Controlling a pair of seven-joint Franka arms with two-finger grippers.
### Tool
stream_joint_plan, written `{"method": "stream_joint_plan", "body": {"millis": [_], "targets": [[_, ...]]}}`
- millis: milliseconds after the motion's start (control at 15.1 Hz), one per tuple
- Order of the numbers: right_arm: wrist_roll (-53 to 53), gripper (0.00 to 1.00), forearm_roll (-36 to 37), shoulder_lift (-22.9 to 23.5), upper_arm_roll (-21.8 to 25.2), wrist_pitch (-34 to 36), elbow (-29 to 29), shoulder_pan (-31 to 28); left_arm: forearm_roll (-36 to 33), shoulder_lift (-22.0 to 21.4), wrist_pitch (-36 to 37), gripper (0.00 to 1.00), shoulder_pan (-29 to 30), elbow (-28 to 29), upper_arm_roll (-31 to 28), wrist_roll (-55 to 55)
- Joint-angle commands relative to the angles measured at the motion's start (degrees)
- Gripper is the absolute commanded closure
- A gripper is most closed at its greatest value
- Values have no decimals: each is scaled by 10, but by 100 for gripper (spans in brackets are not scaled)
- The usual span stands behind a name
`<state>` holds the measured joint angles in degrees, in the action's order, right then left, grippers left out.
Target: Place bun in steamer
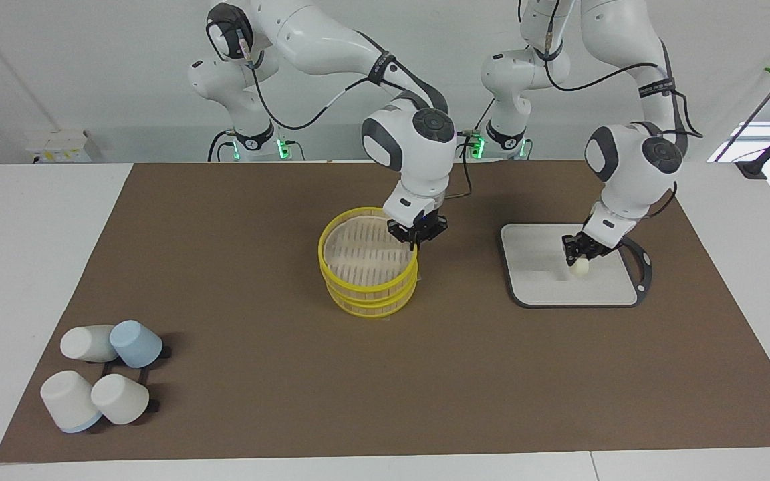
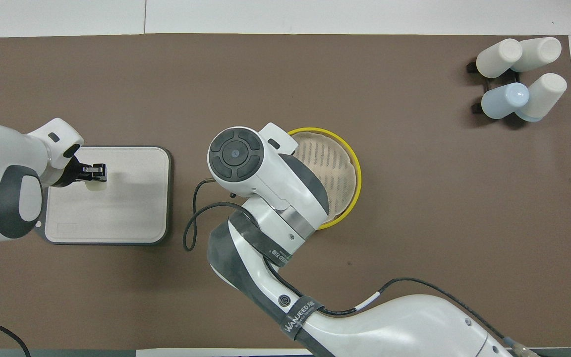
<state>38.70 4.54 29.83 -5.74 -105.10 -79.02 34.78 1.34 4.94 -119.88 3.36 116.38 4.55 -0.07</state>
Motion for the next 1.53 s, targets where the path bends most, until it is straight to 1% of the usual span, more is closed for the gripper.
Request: {"method": "stream_joint_plan", "body": {"millis": [0, 66, 199, 265, 332, 464, 531, 663, 730, 796, 929, 995, 1061, 1128, 1194, 1327, 1459], "targets": [[-71, 100, 3, -5, -4, 93, 61, -56, 5, -2, 145, 68, -22, -117, -1, -50], [-100, 100, 6, -12, -4, 113, 64, -73, 5, -2, 179, 68, -35, -152, -1, -77], [-184, 100, -1, -53, -3, 133, 47, -122, 5, 6, 237, 68, -76, -226, 0, -161], [-221, 100, -1, -64, -4, 154, 40, -148, 5, 13, 244, 68, -115, -248, 1, -225], [-251, 100, -2, -74, -4, 168, 36, -174, 3, 22, 241, 68, -155, -256, 1, -289], [-316, 100, -2, -85, -4, 193, 34, -216, 4, 25, 229, 68, -231, -257, 1, -396], [-345, 100, -2, -91, -4, 208, 29, -236, 4, 30, 209, 68, -264, -257, 1, -437], [-396, 100, -3, -103, -4, 212, 14, -273, 0, 67, 166, 68, -334, -258, 0, -513], [-421, 100, -4, -106, -4, 211, 6, -289, -5, 90, 139, 68, -359, -258, 0, -545], [-436, 100, -5, -108, -5, 211, 5, -297, -14, 103, 104, 68, -382, -253, 0, -567], [-441, 100, -11, -108, -4, 210, 5, -300, -21, 109, 43, 68, -399, -220, 0, -594], [-440, 100, -11, -108, -4, 210, 4, -299, -23, 115, 27, 68, -417, -212, 0, -606], [-439, 100, -10, -108, -4, 209, 4, -298, -34, 146, 11, 68, -430, -215, -2, -625], [-439, 100, -11, -108, -4, 209, 4, -297, -59, 168, -12, 68, -439, -215, -1, -653], [-439, 100, -11, -108, -4, 209, 4, -298, -72, 175, -33, 68, -442, -208, 0, -664], [-439, 100, -11, -108, -4, 209, 4, -299, -77, 176, -56, 68, -445, -185, 0, -665], [-439, 100, -12, -108, -4, 209, 4, -298, -78, 177, -105, 68, -447, -152, -1, -665]]}}
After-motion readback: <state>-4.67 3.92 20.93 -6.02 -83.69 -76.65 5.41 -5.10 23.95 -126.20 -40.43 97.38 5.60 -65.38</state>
